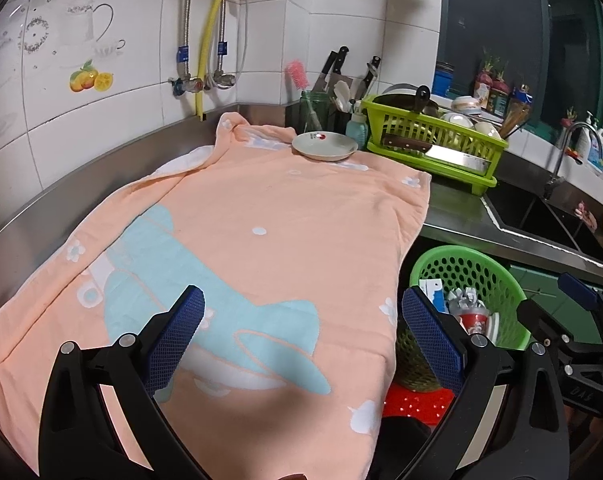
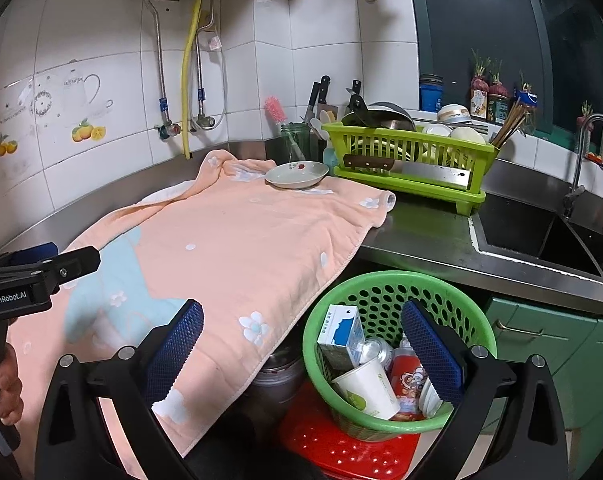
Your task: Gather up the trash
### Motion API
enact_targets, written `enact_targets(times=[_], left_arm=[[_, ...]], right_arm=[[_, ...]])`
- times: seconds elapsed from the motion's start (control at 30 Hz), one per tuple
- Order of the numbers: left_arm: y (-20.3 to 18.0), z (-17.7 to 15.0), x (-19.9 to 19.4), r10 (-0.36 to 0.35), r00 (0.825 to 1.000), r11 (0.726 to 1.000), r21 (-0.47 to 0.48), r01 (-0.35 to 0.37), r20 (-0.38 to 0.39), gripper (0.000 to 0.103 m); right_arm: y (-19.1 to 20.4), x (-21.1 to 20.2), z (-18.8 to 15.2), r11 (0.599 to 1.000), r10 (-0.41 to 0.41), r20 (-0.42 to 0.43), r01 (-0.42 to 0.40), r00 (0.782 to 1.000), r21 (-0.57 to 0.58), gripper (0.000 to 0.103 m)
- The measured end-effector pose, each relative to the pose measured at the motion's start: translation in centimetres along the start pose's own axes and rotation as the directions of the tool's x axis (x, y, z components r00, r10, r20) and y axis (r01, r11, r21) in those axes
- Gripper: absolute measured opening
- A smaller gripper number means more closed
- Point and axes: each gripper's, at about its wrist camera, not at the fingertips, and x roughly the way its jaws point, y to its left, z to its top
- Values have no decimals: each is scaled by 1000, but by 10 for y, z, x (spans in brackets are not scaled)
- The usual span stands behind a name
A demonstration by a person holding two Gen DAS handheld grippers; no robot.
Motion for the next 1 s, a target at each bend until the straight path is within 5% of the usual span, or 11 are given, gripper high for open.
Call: enact_targets(times=[1.0], left_arm=[[-33, -13, 9, 38, 999, 994, 99, -38, -2, 98]], right_arm=[[-14, 4, -19, 999, -30, -51, 32, 998, 37, 96]])
